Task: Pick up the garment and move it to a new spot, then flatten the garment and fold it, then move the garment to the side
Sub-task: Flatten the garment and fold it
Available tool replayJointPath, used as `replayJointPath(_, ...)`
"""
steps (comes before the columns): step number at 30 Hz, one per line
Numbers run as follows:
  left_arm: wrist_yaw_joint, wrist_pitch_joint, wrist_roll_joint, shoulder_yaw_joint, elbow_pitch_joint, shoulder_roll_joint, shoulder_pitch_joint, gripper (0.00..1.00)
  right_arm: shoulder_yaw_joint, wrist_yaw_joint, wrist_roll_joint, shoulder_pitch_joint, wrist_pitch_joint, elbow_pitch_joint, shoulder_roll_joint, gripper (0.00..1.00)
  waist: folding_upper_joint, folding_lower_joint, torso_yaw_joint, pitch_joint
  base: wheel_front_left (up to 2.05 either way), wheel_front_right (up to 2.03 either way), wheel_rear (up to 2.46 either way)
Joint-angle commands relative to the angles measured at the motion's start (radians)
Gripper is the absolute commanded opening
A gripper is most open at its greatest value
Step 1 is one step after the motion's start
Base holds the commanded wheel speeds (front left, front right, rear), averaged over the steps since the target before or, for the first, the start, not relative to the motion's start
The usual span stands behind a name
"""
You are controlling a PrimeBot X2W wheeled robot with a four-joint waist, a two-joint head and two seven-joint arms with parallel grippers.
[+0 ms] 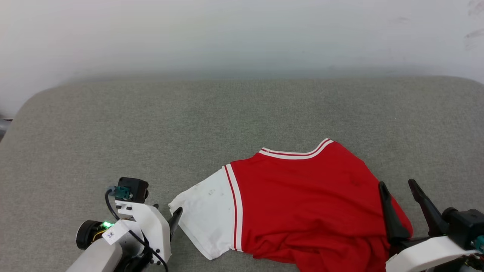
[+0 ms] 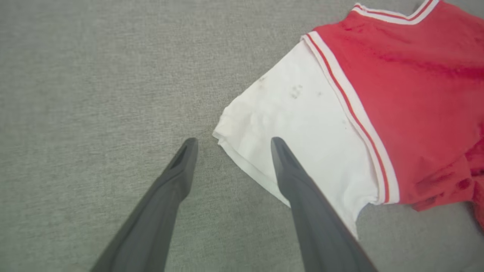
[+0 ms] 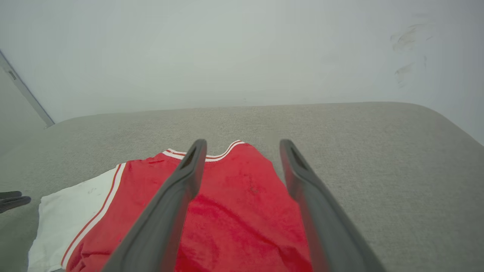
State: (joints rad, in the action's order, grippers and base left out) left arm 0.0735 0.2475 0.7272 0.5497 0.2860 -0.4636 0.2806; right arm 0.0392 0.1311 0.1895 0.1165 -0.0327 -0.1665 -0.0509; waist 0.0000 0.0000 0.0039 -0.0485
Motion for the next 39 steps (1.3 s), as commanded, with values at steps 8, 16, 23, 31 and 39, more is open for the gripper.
replayJointPath(8, -0.056, 0.186, 0.067, 0.035, 0.079, -0.015, 0.073, 1.0, -0.006, -0.001, 0.038, -0.04, 0.016, 0.018, 0.001, 1.0, 0.0, 0.0, -0.052, -0.085, 0.0, 0.0, 0.0)
replayJointPath(16, -0.094, 0.273, 0.092, 0.079, 0.12, 0.012, 0.08, 0.0, -0.002, -0.001, 0.057, -0.056, 0.025, 0.051, 0.001, 1.0, 0.0, 0.0, -0.066, -0.097, 0.0, 0.0, 0.0)
replayJointPath(23, -0.044, 0.146, 0.071, 0.008, 0.096, -0.021, 0.094, 0.0, 0.02, -0.001, 0.072, -0.04, 0.018, 0.067, 0.001, 1.0, 0.0, 0.0, -0.053, -0.07, 0.0, 0.0, 0.0)
replayJointPath(31, 0.06, 0.09, 0.073, -0.069, -0.015, -0.104, -0.002, 0.0, 0.06, -0.001, 0.081, -0.022, 0.006, 0.077, 0.001, 1.0, 0.0, 0.0, -0.013, -0.038, 0.0, 0.0, 0.0)
replayJointPath(39, 0.137, 0.082, 0.127, -0.123, -0.074, -0.145, -0.164, 0.0, 0.089, -0.001, 0.073, -0.012, -0.014, 0.095, 0.001, 1.0, 0.0, 0.0, 0.018, -0.015, 0.0, 0.0, 0.0)
